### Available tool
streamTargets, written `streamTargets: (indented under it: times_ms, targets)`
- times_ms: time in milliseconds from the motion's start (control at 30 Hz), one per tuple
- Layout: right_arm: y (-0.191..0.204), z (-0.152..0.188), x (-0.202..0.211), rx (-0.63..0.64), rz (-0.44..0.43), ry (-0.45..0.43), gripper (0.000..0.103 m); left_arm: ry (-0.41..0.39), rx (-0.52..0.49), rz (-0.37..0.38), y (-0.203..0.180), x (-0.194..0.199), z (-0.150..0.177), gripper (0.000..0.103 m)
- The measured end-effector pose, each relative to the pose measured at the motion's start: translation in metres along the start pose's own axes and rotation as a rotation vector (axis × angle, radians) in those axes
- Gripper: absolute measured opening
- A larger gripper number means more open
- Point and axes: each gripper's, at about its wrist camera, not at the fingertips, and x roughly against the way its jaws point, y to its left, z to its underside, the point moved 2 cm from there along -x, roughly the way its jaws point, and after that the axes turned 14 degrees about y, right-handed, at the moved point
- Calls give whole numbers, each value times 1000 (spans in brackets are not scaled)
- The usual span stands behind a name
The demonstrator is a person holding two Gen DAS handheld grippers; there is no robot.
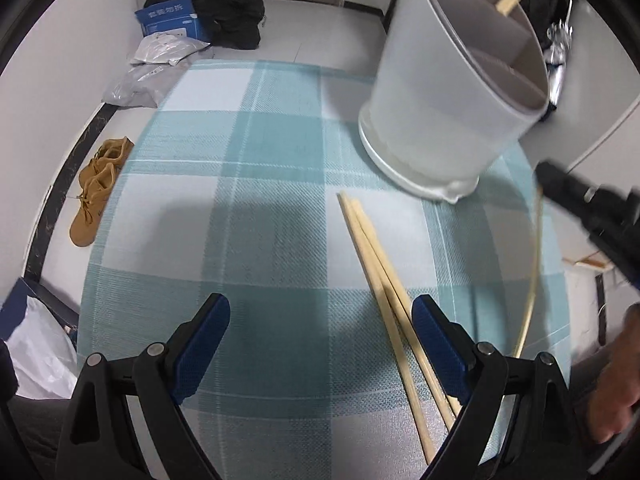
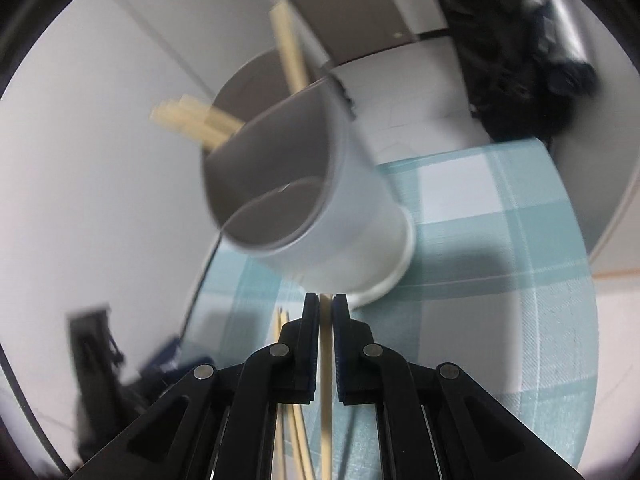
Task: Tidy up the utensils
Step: 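Pinch one chopstick with the right gripper while the left gripper pinches another, then lift both chopsticks and carry them over the white holder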
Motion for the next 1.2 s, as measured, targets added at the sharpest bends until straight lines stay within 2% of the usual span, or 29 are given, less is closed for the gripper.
streamTargets:
  times_ms: [133,300,467,533,867,933,967,1000,1033,1100,1133,1167,1200]
  targets:
    - [-13,0,17,-48,-32,-47,6,37,10,-51,4,-8,2,89]
    - [-11,-8,26,-45,-30,-76,6,34,-6,-116,1,-9,5,90]
    - [-4,-14,26,-26,-5,-103,6,39,6,-128,2,-10,-2,89]
    - [-3,-14,27,-23,1,-109,6,47,16,-163,5,-13,-6,89]
    - [0,-14,33,-3,15,-146,6,43,82,-181,18,-18,-31,87]
    - [0,-14,33,-2,13,-146,6,40,83,-183,17,-19,-36,81]
    - [0,-14,33,0,15,-147,6,39,81,-183,16,-19,-38,74]
    - [0,-14,33,0,17,-147,6,39,76,-183,13,-17,-39,64]
    - [2,-13,35,1,13,-148,6,39,68,-181,10,-17,-40,58]
    - [2,-13,36,2,13,-151,6,50,52,-176,5,-16,-42,34]
    - [3,-13,36,3,12,-152,6,54,50,-169,4,-16,-43,27]
    - [3,-13,37,7,13,-155,6,60,51,-164,3,-16,-44,14]
    - [3,-13,37,7,13,-155,6,65,54,-155,2,-16,-45,7]
